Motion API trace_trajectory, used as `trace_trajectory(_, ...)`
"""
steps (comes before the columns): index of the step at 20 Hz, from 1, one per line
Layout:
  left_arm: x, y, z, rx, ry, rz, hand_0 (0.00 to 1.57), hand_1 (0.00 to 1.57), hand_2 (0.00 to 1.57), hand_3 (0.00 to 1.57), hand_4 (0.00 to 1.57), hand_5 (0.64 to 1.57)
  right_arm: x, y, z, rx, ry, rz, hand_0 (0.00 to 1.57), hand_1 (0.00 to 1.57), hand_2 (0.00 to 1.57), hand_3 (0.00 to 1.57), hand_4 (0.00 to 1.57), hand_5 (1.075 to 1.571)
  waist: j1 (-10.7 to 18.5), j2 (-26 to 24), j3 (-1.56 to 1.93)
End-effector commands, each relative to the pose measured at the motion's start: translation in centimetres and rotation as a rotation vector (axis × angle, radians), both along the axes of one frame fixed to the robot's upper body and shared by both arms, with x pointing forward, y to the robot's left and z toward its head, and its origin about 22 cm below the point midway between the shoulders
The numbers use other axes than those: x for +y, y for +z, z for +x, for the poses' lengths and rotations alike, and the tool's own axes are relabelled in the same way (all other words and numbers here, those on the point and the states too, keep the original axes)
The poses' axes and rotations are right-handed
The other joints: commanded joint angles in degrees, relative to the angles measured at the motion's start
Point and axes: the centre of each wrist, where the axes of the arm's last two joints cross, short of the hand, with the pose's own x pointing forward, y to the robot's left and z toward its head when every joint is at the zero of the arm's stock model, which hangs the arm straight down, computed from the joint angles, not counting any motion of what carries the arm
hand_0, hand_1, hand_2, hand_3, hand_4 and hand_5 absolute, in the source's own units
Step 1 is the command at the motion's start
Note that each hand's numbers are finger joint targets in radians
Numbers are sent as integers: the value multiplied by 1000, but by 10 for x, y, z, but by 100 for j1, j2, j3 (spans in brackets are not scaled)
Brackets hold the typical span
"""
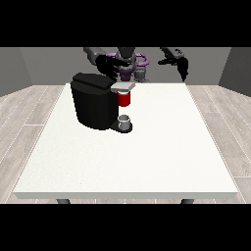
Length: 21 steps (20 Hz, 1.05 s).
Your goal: Insert the coffee pod into the coffee machine and close the lid
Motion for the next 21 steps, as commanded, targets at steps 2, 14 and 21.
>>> trace_trajectory(2, 8, -8, -3, -21, -11, -12, 0, 0, 0, 0, 156, 1571, 19, 18, 5, -50, 5, -66, 0, 0, 0, 0, 124, 1571, 88, 65, -4)
trace_trajectory(14, 15, -14, -10, -25, 4, -14, 0, 0, 0, 0, 202, 1571, 50, -29, -27, -70, 160, 73, 0, 0, 0, 0, 259, 1571, -187, -355, -2)
trace_trajectory(21, -10, -43, -29, 31, 49, -43, 0, 0, 0, 0, 192, 1571, 23, -96, -75, 76, 92, 229, 0, 0, 0, 0, 157, 1571, -732, -920, -1)
